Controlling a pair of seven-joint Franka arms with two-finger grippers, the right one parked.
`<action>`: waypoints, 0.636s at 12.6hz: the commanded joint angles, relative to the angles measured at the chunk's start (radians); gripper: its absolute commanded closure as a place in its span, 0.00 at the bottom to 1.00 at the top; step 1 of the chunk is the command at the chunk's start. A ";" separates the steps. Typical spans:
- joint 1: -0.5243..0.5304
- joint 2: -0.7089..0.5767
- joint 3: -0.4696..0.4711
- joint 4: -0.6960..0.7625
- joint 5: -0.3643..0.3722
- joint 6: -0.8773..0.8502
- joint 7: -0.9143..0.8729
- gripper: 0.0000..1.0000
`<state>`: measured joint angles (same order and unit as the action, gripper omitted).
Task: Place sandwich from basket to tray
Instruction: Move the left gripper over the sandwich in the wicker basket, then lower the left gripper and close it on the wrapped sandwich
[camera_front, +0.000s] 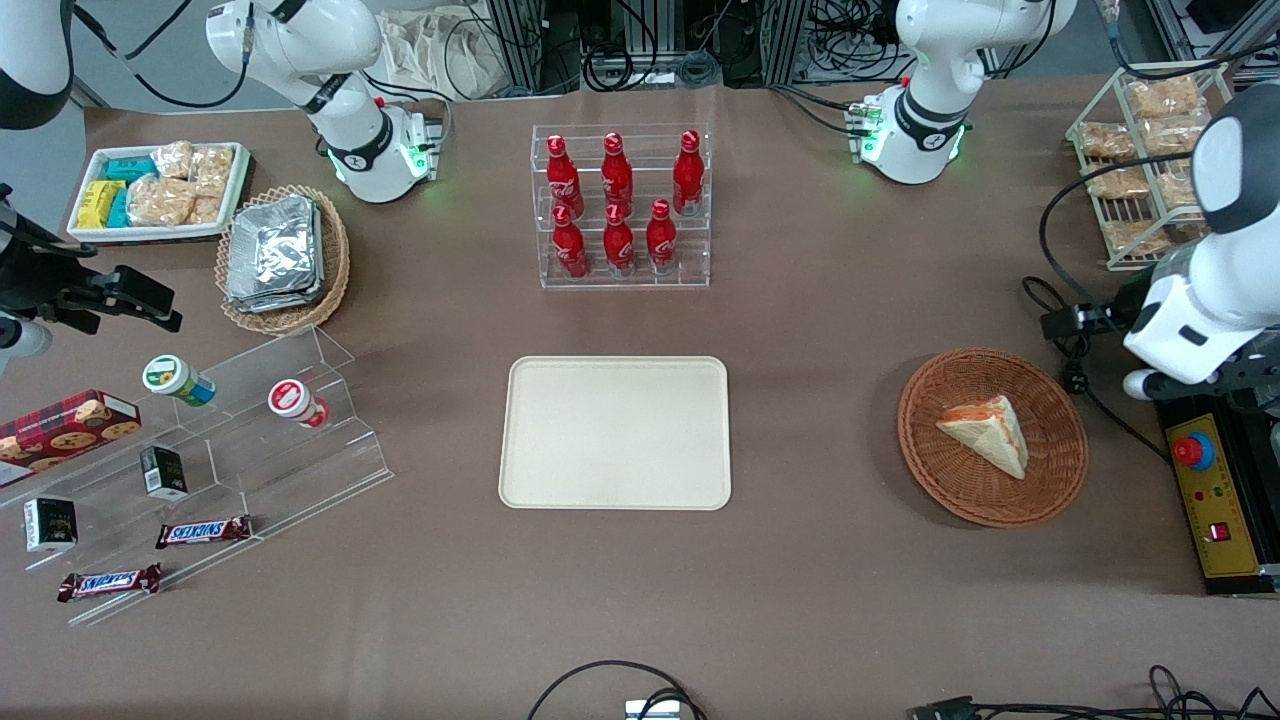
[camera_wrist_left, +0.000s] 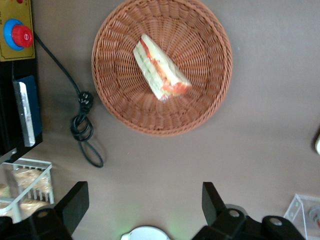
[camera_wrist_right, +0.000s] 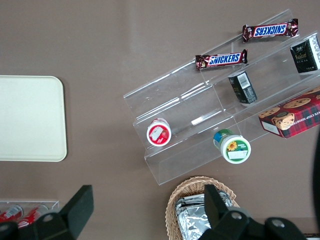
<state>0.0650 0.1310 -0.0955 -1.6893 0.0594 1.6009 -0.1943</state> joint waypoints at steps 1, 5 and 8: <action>0.010 -0.071 0.005 -0.201 -0.012 0.231 -0.077 0.00; 0.032 -0.051 0.005 -0.377 -0.009 0.518 -0.251 0.00; 0.033 -0.010 0.005 -0.498 -0.010 0.738 -0.330 0.00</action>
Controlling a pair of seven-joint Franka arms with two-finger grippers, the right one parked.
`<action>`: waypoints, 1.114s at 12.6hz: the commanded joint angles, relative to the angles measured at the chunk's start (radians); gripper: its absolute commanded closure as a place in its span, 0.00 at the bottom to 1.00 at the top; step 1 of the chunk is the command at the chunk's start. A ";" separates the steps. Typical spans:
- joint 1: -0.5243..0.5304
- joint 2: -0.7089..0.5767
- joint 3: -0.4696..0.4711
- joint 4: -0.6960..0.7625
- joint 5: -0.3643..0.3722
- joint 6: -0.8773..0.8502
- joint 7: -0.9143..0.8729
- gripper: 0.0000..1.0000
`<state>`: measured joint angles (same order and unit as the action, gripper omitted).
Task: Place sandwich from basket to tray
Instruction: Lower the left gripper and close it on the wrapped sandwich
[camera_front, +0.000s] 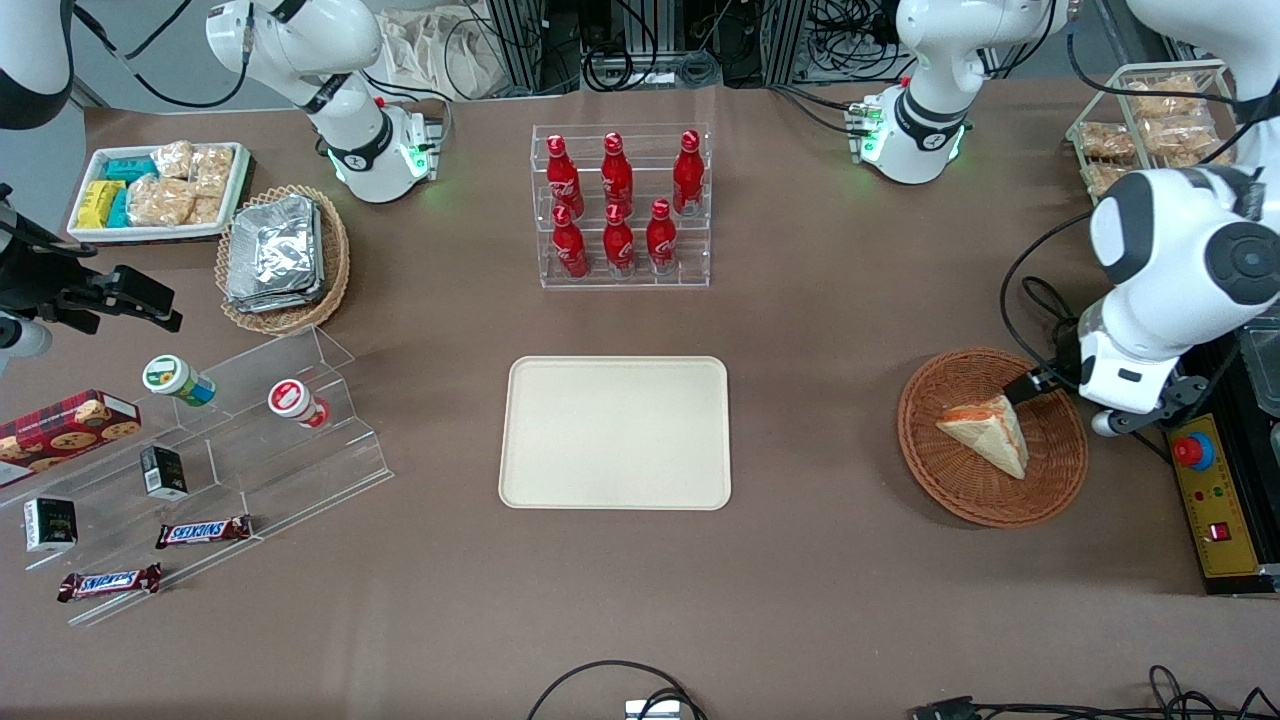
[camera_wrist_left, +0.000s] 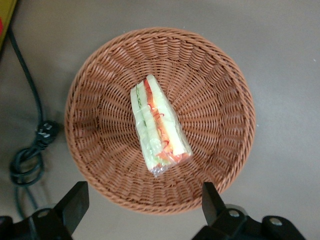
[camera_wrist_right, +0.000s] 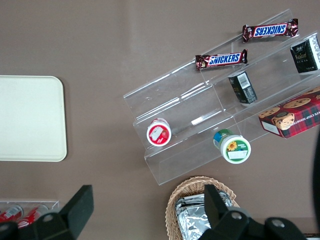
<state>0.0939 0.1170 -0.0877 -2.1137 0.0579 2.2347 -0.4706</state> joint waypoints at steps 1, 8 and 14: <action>0.004 0.036 -0.003 -0.077 -0.009 0.146 -0.092 0.00; 0.013 0.161 -0.003 -0.066 -0.010 0.267 -0.172 0.00; 0.017 0.205 -0.004 -0.040 -0.016 0.284 -0.296 0.71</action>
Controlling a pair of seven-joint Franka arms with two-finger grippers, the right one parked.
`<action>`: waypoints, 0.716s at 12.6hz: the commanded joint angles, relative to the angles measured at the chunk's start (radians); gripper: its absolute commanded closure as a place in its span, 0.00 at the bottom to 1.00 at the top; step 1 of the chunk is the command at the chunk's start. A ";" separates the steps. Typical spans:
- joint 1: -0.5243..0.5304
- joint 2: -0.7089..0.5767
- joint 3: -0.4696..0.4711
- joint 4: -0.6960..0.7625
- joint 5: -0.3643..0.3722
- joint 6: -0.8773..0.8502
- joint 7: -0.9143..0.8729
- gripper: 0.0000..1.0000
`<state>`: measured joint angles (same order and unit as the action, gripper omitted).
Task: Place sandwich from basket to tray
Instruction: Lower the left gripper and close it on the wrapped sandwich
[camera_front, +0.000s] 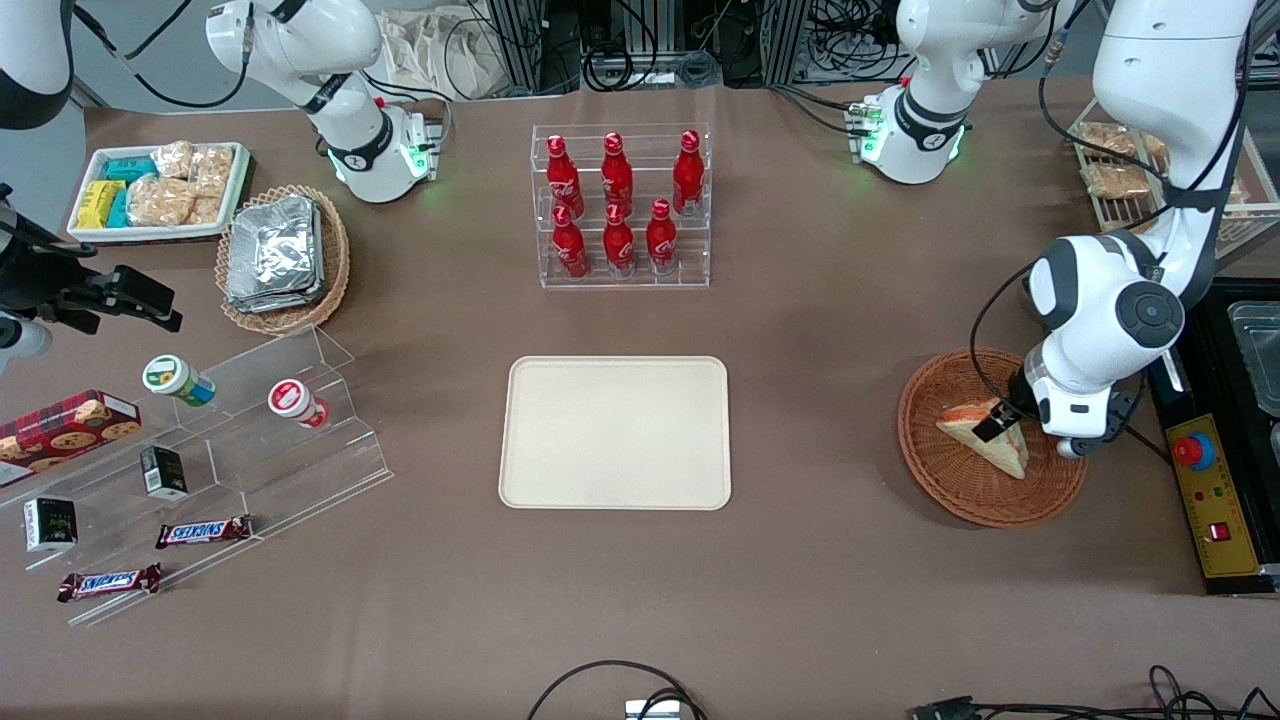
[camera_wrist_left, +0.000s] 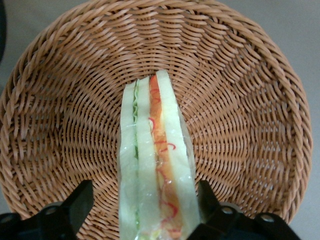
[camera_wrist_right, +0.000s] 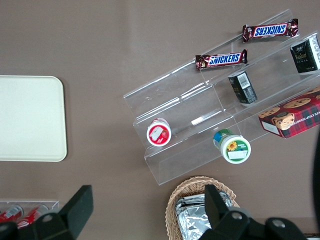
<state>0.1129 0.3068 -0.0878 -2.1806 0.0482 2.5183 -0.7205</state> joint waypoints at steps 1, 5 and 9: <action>-0.005 0.014 -0.006 0.027 -0.005 -0.001 -0.047 0.90; -0.012 -0.009 -0.010 0.048 0.001 -0.083 -0.037 1.00; -0.028 -0.037 -0.042 0.238 0.005 -0.431 -0.028 1.00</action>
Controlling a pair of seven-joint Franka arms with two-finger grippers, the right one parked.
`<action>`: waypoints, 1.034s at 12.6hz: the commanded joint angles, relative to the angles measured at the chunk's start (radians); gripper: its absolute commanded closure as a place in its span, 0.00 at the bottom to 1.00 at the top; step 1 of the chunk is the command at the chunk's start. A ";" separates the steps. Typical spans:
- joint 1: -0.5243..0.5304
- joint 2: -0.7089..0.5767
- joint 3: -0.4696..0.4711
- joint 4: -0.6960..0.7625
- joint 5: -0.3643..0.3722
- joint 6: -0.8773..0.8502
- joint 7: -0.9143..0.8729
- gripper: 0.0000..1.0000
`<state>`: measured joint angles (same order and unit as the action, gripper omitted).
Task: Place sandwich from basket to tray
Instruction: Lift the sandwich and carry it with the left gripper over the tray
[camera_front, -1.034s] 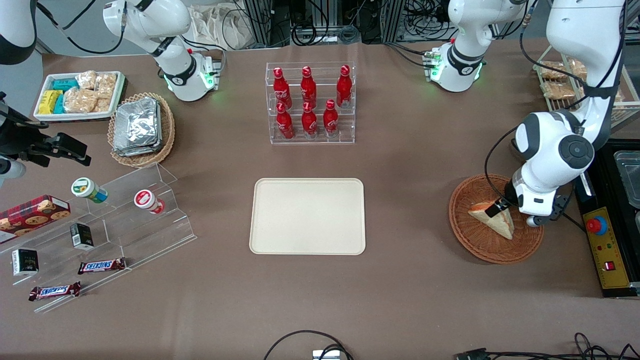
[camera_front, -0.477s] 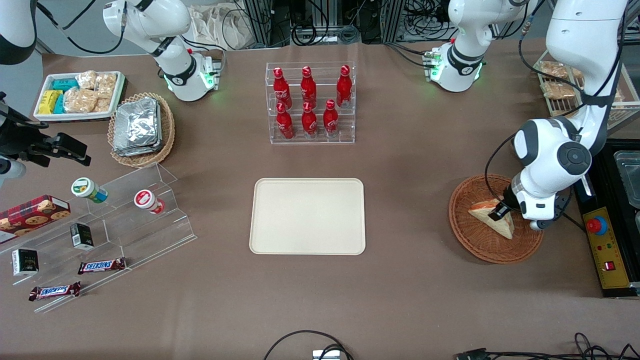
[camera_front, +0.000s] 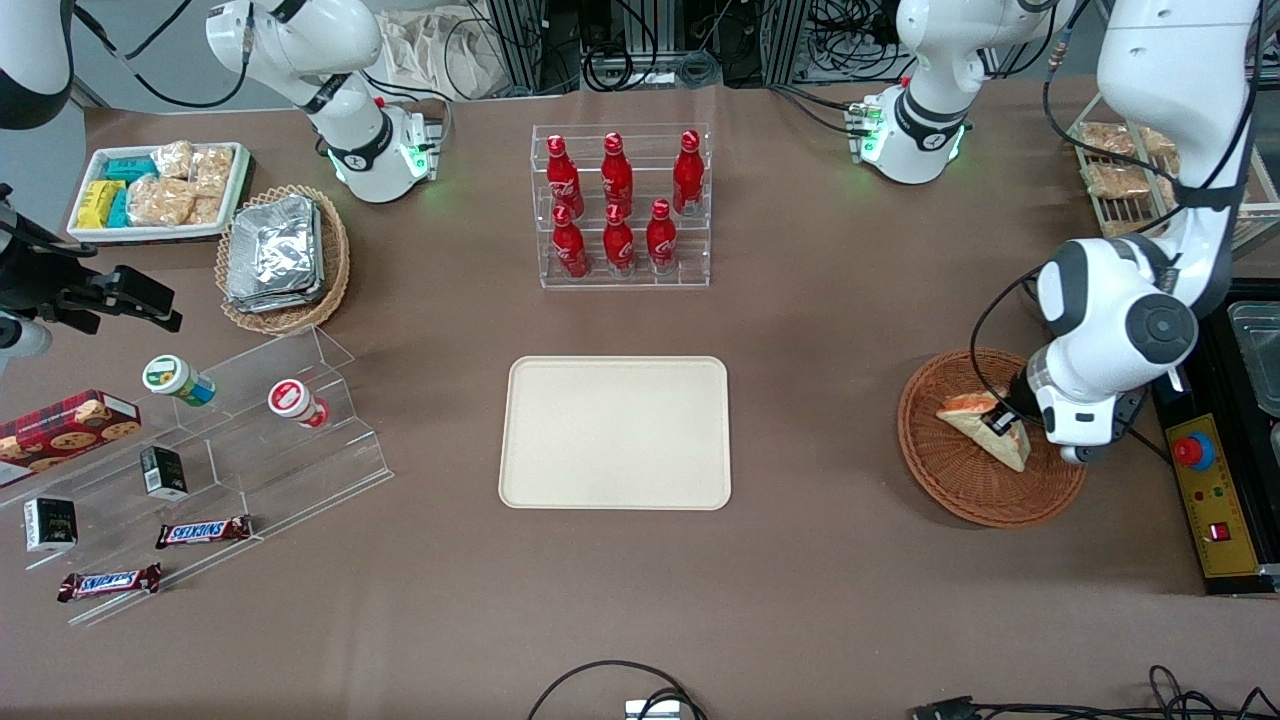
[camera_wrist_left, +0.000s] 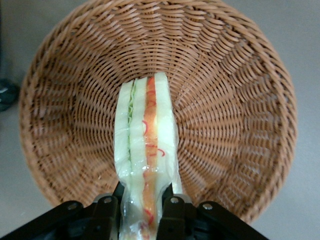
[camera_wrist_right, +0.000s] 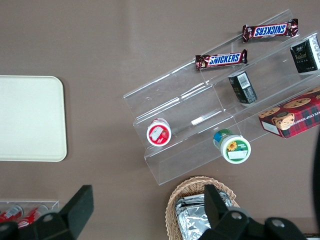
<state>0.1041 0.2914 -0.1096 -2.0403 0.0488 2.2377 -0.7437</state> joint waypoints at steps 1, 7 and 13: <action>-0.026 -0.023 -0.041 0.153 0.005 -0.227 -0.005 1.00; -0.047 -0.011 -0.321 0.379 0.008 -0.446 -0.005 1.00; -0.358 0.270 -0.341 0.629 0.146 -0.440 -0.045 1.00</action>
<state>-0.1846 0.4132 -0.4592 -1.5514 0.1521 1.8200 -0.7635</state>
